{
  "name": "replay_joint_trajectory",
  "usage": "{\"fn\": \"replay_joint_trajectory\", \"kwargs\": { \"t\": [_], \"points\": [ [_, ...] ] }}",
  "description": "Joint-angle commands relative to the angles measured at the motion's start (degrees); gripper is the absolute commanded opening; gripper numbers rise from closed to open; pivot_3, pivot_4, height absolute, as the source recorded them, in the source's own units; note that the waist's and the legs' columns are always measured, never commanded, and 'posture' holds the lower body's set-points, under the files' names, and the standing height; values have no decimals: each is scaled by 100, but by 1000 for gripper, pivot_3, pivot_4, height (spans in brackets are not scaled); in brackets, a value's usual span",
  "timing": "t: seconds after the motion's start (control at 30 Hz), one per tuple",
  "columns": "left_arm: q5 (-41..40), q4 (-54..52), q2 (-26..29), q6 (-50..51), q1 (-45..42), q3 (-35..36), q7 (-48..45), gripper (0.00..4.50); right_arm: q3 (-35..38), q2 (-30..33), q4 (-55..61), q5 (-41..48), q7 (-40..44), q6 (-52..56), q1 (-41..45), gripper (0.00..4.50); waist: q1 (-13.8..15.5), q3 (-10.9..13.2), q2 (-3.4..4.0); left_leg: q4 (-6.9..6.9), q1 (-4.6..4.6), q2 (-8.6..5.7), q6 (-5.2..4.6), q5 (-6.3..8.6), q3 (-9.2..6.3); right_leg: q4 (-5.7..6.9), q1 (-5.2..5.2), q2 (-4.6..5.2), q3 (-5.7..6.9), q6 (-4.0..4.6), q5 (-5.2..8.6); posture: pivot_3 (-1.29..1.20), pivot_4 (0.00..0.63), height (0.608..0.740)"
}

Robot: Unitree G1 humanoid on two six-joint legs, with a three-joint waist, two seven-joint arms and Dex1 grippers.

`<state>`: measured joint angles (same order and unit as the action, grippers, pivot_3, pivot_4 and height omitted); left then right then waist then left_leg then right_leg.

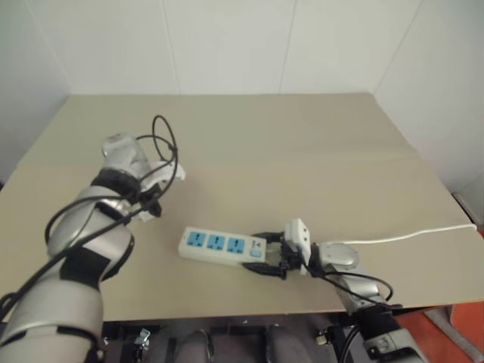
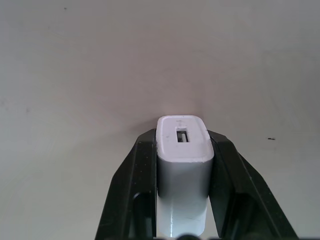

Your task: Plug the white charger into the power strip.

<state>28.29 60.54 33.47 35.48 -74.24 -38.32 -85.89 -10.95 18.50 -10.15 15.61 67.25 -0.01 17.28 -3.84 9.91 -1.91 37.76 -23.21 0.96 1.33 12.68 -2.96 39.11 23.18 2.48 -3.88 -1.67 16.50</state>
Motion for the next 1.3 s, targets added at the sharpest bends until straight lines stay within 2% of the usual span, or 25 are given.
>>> {"fn": "replay_joint_trajectory", "kwargs": {
  "t": [0.03, 0.1, 0.17, 0.23, 0.33, 0.37, 0.47, 0.6, 0.77, 0.9, 1.03, 1.3],
  "points": [
    [-317, -299, 159, 66, -250, 575, 87, 1023, -81, -12, 135, 80, 31, 68, 2, 3433, 0, 0, 0, 0, -1, 0, 0, 0, 0, 0, 0, 0, 0, 0, 0, 0, 150, 740],
    [-960, -562, 267, -164, -401, 1505, 617, 1023, -106, -7, 126, 101, 85, 81, 9, 3433, 1, 2, -3, 1, -3, 1, 0, 0, -1, 0, 1, 0, 0, 0, 0, 0, 150, 740],
    [-1783, -993, 260, -841, -191, 2740, 1616, 1023, -158, 7, 94, 90, 171, 42, 19, 3433, 4, 3, -5, 4, -8, 4, 0, 0, -5, -1, 4, 1, 3, 0, 0, 0, 150, 740],
    [-2637, -1523, 147, -1434, 111, 3849, 2171, 1023, -204, 11, 35, 100, 290, -2, 58, 3433, 1, 2, -5, 6, -7, 6, 0, 0, -6, 2, 6, 9, 4, 0, -1, 0, 150, 740],
    [-3339, -2572, -71, -2058, 724, 4609, 2517, 1023, -219, -19, -96, 128, 437, -89, 157, 3433, -9, -2, -1, 4, 5, 8, 1, 1, -10, 9, 6, 16, -4, 0, -2, 0, 150, 740],
    [-3639, -3015, -105, -1648, 882, 4712, 2391, 1023, -219, -18, -171, 125, 506, -120, 219, 3433, -8, -3, -2, 5, 9, 7, 1, 1, -11, 19, 6, 18, -8, 0, -2, 0, 150, 740],
    [-4363, -4398, -175, -1233, 1664, 4699, 1935, 1023, -215, -22, -501, 56, 646, -255, 420, 3433, -22, -3, 0, 7, 12, 5, 1, 1, -7, 23, 5, 16, -9, 1, -2, 0, 150, 740],
    [-5068, -6184, -550, -1116, 2871, 4629, 2145, 1023, -230, -65, -1193, -116, 757, -582, 745, 3433, -1, -4, 0, 10, 18, 4, 2, 0, -5, 31, -1, 15, -9, 2, -3, 0, 150, 740],
    [-5885, -7563, -849, -972, 4094, 4523, 2189, 1023, -244, -95, -1914, -298, 860, -908, 1070, 3433, -26, -5, 2, 12, 47, 9, 4, -1, -4, 35, -22, 9, -18, 7, -6, 0, 150, 740],
    [-6067, -7748, -555, -1024, 4625, 4270, 1754, 1023, -255, -93, -2099, -299, 957, -1013, 1156, 3433, -14, -5, 2, 6, 127, 9, 5, -1, 7, 18, -110, 4, -12, 6, -5, 0, 150, 740],
    [-5821, -7476, -320, -1413, 5025, 3937, 1463, 1023, -271, -82, -2089, -287, 1013, -1017, 1146, 3433, -11, -7, 5, 7, 135, 4, 2, -3, 8, 16, -117, 3, -12, 14, -10, 0, 150, 740],
    [-5573, -6505, -596, -2671, 5265, 3613, 1024, 1023, -292, -69, -2038, -297, 1033, -970, 1101, 3433, 2, -8, 6, 7, 124, 6, 2, -3, 7, 1, -115, 3, -12, 15, -11, 0, 150, 740]
  ]
}}
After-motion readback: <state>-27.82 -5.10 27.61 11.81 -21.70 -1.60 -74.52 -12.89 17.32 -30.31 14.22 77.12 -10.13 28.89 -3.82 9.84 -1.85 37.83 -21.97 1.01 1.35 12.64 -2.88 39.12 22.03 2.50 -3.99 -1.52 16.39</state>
